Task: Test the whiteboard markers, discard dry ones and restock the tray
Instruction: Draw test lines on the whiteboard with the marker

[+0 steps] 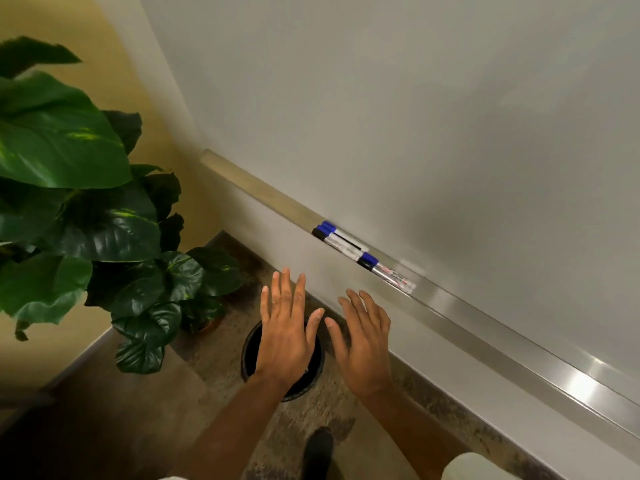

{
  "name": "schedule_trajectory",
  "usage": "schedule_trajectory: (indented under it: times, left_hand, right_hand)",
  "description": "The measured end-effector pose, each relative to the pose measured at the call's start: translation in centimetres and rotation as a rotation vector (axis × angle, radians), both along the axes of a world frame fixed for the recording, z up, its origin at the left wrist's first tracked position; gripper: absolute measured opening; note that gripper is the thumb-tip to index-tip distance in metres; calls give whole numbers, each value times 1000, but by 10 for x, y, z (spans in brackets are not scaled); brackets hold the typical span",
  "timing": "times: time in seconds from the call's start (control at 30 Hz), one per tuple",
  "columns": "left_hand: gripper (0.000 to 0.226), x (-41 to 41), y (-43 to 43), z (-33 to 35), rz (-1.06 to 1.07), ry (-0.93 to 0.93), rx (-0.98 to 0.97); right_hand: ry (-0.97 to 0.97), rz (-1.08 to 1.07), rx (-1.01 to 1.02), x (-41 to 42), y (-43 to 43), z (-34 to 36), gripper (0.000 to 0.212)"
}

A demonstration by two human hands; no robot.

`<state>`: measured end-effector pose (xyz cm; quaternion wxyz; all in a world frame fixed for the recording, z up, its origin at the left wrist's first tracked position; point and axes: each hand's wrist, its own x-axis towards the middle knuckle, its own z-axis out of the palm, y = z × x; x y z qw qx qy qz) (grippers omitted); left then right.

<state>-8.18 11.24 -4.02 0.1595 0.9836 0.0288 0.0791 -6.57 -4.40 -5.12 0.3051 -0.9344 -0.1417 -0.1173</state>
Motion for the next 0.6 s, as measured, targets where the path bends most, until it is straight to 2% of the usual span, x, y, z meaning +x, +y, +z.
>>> schedule_trajectory:
  times: [0.37,0.6]
  left_hand:
    - [68,7,-86,42,-184,-53,16]
    - [70,14,-160,52,-336,-61,35]
  right_hand:
    - [-47,-162,-81,-16,-87,51,55]
    - [-40,-309,-107,-34,-168,61,53]
